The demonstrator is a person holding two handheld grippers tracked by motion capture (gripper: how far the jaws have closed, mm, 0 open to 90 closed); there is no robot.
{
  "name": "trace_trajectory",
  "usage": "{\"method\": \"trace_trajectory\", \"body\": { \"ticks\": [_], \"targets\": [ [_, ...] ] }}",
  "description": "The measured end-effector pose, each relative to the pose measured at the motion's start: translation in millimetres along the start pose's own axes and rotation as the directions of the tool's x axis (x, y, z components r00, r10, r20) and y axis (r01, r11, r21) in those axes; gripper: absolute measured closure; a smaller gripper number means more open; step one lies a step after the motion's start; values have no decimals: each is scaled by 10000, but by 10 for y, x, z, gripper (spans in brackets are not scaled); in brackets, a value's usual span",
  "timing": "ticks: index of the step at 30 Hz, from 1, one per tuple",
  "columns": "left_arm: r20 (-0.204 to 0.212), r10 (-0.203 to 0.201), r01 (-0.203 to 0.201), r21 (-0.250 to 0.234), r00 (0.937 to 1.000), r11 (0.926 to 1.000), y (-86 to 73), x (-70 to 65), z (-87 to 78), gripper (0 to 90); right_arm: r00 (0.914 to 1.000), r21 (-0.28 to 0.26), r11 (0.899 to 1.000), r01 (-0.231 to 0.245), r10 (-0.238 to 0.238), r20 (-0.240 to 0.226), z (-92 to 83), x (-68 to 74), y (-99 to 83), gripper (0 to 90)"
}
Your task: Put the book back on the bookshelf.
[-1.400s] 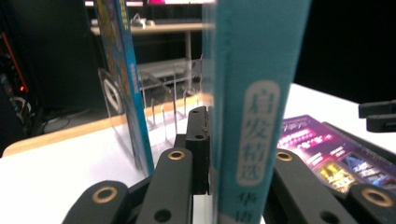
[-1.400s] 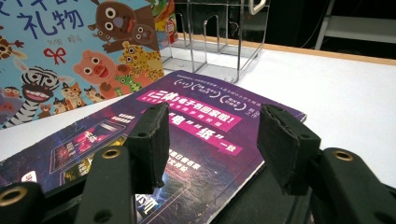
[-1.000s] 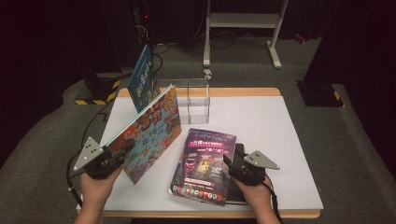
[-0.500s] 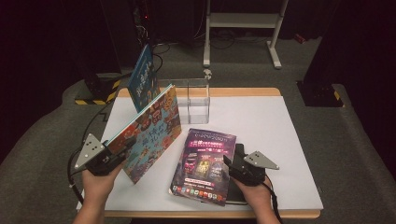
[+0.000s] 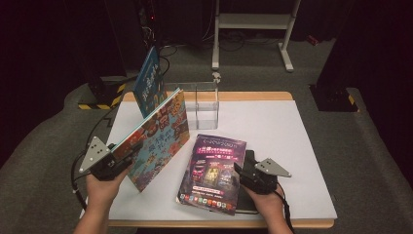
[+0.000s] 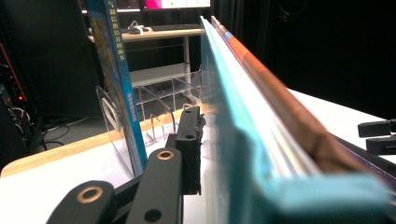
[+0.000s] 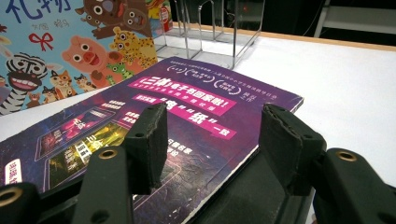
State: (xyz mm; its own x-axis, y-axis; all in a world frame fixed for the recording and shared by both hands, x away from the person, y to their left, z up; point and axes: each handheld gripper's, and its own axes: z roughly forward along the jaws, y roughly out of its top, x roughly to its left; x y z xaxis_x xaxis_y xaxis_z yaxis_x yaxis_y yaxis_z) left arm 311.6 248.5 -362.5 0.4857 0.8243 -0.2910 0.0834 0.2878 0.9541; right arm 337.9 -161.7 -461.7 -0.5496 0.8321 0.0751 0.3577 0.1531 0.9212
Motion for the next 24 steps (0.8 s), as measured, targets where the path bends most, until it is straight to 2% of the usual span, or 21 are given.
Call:
{"method": "trace_trajectory", "body": {
  "ticks": [8,15,20,24],
  "targets": [
    [129,-218,217,85,9997,9997,5,22,26,756,10000,42,10000,35,-35,-35,-2,-7,-8,428],
    [125,-372,370,173,9992,9992,12,12,41,790,9998,154,9997,179,-178,-94,-96,-115,-19,431],
    [-35,-295,296,334,9996,9990,24,-29,54,806,9997,-31,9997,-251,251,67,-173,-206,-103,430],
    [-138,-261,265,294,9996,9992,15,-64,67,811,9997,-34,9998,-211,211,84,-182,-214,-103,434]
  ]
}}
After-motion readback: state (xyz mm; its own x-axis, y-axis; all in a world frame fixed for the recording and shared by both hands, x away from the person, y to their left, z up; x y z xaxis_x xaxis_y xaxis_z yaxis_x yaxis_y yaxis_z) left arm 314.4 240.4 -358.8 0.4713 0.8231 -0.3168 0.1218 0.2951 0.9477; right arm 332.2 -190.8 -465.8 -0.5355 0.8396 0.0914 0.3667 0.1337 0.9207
